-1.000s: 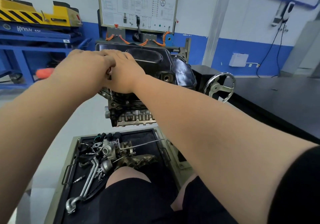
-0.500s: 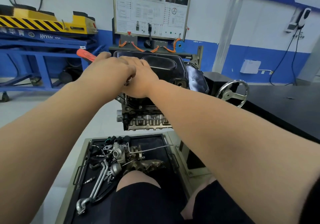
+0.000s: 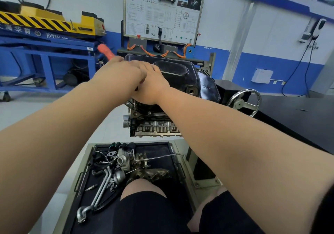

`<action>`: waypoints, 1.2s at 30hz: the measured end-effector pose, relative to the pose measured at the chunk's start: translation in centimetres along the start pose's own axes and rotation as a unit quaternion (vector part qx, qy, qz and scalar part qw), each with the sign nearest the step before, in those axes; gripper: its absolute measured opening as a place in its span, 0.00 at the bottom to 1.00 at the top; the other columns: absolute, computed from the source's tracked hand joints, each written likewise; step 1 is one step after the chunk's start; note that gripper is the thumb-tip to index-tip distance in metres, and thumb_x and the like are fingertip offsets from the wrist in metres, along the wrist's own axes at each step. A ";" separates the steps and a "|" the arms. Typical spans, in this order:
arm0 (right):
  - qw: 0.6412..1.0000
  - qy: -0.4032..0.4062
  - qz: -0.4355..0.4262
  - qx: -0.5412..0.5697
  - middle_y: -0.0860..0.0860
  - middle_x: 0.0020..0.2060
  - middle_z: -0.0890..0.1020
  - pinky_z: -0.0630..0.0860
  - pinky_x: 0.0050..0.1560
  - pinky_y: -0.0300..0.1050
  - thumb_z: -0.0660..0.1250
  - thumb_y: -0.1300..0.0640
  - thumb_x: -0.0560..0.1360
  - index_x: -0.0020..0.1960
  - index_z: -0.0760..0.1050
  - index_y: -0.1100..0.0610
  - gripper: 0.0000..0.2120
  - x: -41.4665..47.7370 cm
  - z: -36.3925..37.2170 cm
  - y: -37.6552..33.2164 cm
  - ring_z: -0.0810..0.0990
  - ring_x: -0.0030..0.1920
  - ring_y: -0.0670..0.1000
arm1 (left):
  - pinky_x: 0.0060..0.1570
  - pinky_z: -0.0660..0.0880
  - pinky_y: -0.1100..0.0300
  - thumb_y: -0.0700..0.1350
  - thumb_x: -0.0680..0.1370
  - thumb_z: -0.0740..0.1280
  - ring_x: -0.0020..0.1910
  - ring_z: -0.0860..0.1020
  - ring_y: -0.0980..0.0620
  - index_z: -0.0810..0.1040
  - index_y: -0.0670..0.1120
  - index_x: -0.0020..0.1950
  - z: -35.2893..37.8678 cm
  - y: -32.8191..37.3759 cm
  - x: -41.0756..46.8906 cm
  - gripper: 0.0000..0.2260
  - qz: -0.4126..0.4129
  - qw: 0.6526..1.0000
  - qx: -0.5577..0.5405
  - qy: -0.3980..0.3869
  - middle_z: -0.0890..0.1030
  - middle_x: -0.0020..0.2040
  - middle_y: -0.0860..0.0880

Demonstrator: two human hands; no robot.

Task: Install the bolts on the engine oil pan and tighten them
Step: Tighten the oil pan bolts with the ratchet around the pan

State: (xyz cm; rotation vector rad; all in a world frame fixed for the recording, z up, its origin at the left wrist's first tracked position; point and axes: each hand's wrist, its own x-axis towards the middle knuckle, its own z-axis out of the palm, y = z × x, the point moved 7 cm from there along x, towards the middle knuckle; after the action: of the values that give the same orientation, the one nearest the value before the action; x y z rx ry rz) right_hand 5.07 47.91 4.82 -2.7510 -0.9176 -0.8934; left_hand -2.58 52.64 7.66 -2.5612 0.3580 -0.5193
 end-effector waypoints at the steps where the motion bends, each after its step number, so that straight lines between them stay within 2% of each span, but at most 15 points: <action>1: 1.000 -0.004 -0.001 -0.006 0.49 0.74 0.60 0.45 0.73 0.48 0.61 0.41 0.73 0.76 0.56 0.53 0.37 0.0 0.0 -0.1 0.54 0.73 0.49 | 0.59 0.68 0.52 0.40 0.74 0.70 0.52 0.75 0.45 0.72 0.49 0.61 -0.1 0.0 0.0 0.17 -0.003 1.000 -0.009 0.006 0.77 0.54 0.48; 4: 1.000 0.000 -0.013 -0.023 0.52 0.74 0.59 0.45 0.73 0.50 0.60 0.49 0.75 0.76 0.55 0.57 0.33 -0.3 0.0 -0.4 0.53 0.74 0.52 | 0.41 0.70 0.52 0.50 0.79 0.63 0.41 0.73 0.45 0.73 0.45 0.58 -0.3 -1.0 -0.4 0.12 -0.088 0.988 -0.120 0.046 0.71 0.40 0.47; 6: 0.999 -0.006 -0.024 -0.048 0.54 0.74 0.58 0.45 0.74 0.50 0.61 0.52 0.74 0.76 0.54 0.58 0.34 -0.5 0.1 -0.5 0.53 0.74 0.54 | 0.38 0.72 0.52 0.53 0.79 0.61 0.39 0.73 0.45 0.74 0.43 0.55 -0.1 -1.2 -0.9 0.14 -0.132 0.972 -0.185 0.057 0.70 0.37 0.47; 9: 1.000 -0.003 0.000 -0.015 0.53 0.74 0.59 0.43 0.73 0.48 0.61 0.50 0.75 0.76 0.54 0.57 0.33 -0.4 0.0 -0.1 0.52 0.74 0.51 | 0.43 0.72 0.50 0.47 0.79 0.63 0.46 0.76 0.43 0.75 0.45 0.60 -0.3 -0.8 -0.6 0.11 -0.115 0.974 -0.174 0.083 0.75 0.45 0.45; 13: 1.000 0.022 0.005 0.017 0.50 0.73 0.62 0.45 0.74 0.49 0.61 0.42 0.74 0.76 0.57 0.55 0.35 -0.3 -0.1 -0.1 0.55 0.73 0.49 | 0.59 0.70 0.48 0.39 0.74 0.69 0.58 0.75 0.43 0.69 0.49 0.67 -0.1 -0.7 -0.3 0.23 -0.038 0.997 -0.062 -0.019 0.74 0.62 0.47; 15: 0.999 0.013 0.006 0.030 0.49 0.73 0.62 0.45 0.74 0.48 0.62 0.40 0.72 0.76 0.57 0.54 0.37 -0.2 -0.1 0.0 0.56 0.73 0.49 | 0.59 0.72 0.50 0.37 0.73 0.70 0.55 0.75 0.44 0.69 0.49 0.65 -0.3 -0.1 -0.3 0.23 0.005 1.000 -0.023 0.005 0.74 0.61 0.47; 18: 1.000 -0.004 0.007 0.022 0.50 0.74 0.60 0.43 0.74 0.49 0.60 0.46 0.74 0.76 0.54 0.55 0.34 -0.3 0.1 0.0 0.54 0.74 0.49 | 0.53 0.70 0.55 0.37 0.74 0.67 0.51 0.75 0.46 0.70 0.49 0.62 0.0 0.5 -0.5 0.18 0.033 0.997 -0.006 0.064 0.76 0.57 0.48; 21: 1.000 -0.006 0.007 0.003 0.51 0.75 0.58 0.42 0.74 0.49 0.58 0.50 0.75 0.77 0.53 0.56 0.32 -0.3 0.2 -0.2 0.52 0.74 0.50 | 0.50 0.67 0.53 0.47 0.79 0.62 0.45 0.74 0.46 0.71 0.47 0.60 -0.3 -0.7 -0.8 0.11 -0.040 0.994 -0.054 0.081 0.75 0.48 0.48; 23: 1.000 -0.003 -0.009 -0.012 0.52 0.74 0.59 0.44 0.74 0.51 0.62 0.52 0.74 0.76 0.54 0.56 0.34 -0.4 0.1 -0.4 0.53 0.74 0.52 | 0.49 0.69 0.51 0.54 0.80 0.58 0.41 0.73 0.45 0.72 0.44 0.59 0.0 -1.0 -0.9 0.16 -0.105 0.987 -0.101 0.063 0.73 0.40 0.46; 24: 1.000 -0.005 -0.015 -0.017 0.52 0.74 0.59 0.44 0.74 0.51 0.63 0.53 0.73 0.76 0.54 0.56 0.35 -0.4 0.1 -0.4 0.53 0.74 0.52 | 0.47 0.69 0.51 0.54 0.80 0.58 0.42 0.74 0.44 0.72 0.42 0.60 0.3 -0.9 -1.0 0.17 -0.133 0.981 -0.129 0.054 0.75 0.41 0.45; 26: 1.000 -0.005 -0.006 -0.019 0.51 0.75 0.58 0.43 0.74 0.50 0.62 0.51 0.74 0.76 0.53 0.55 0.34 -0.2 0.4 -0.2 0.52 0.74 0.51 | 0.47 0.68 0.51 0.48 0.80 0.60 0.49 0.77 0.43 0.70 0.42 0.64 0.6 -0.5 -0.6 0.15 -0.144 0.978 -0.138 0.061 0.78 0.49 0.44; 29: 1.000 0.005 0.014 -0.002 0.50 0.74 0.59 0.43 0.74 0.49 0.58 0.47 0.76 0.76 0.54 0.54 0.32 0.1 0.7 0.1 0.53 0.74 0.49 | 0.55 0.65 0.51 0.40 0.76 0.66 0.55 0.76 0.46 0.71 0.50 0.62 0.2 -0.5 -0.3 0.15 -0.075 0.991 -0.084 0.072 0.78 0.54 0.49; 32: 1.000 0.005 0.016 0.014 0.48 0.73 0.62 0.46 0.75 0.51 0.59 0.43 0.72 0.76 0.55 0.54 0.35 0.2 0.6 0.2 0.56 0.74 0.49 | 0.62 0.64 0.52 0.37 0.73 0.68 0.56 0.76 0.48 0.72 0.51 0.60 0.1 0.2 -0.3 0.18 0.004 0.997 -0.015 0.076 0.77 0.56 0.51; 34: 1.000 -0.003 0.015 0.006 0.49 0.73 0.61 0.45 0.75 0.51 0.59 0.45 0.73 0.76 0.54 0.53 0.34 0.2 0.7 0.2 0.54 0.74 0.49 | 0.62 0.65 0.54 0.38 0.74 0.67 0.54 0.76 0.48 0.72 0.50 0.58 0.0 0.7 -0.2 0.16 0.020 0.996 0.003 0.091 0.77 0.56 0.51; 36: 1.000 -0.002 0.009 -0.007 0.50 0.74 0.59 0.43 0.75 0.50 0.57 0.49 0.75 0.76 0.53 0.54 0.32 0.0 0.8 0.0 0.52 0.74 0.50 | 0.54 0.66 0.55 0.42 0.77 0.66 0.50 0.76 0.48 0.72 0.49 0.57 -0.2 0.2 -0.2 0.10 -0.005 0.995 -0.020 0.099 0.77 0.51 0.50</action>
State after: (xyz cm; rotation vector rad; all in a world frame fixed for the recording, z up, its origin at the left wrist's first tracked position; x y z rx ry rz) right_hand 5.51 48.11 4.21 -2.7704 -0.8886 -0.8949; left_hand -2.81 52.46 7.64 -2.5566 0.4293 -0.7810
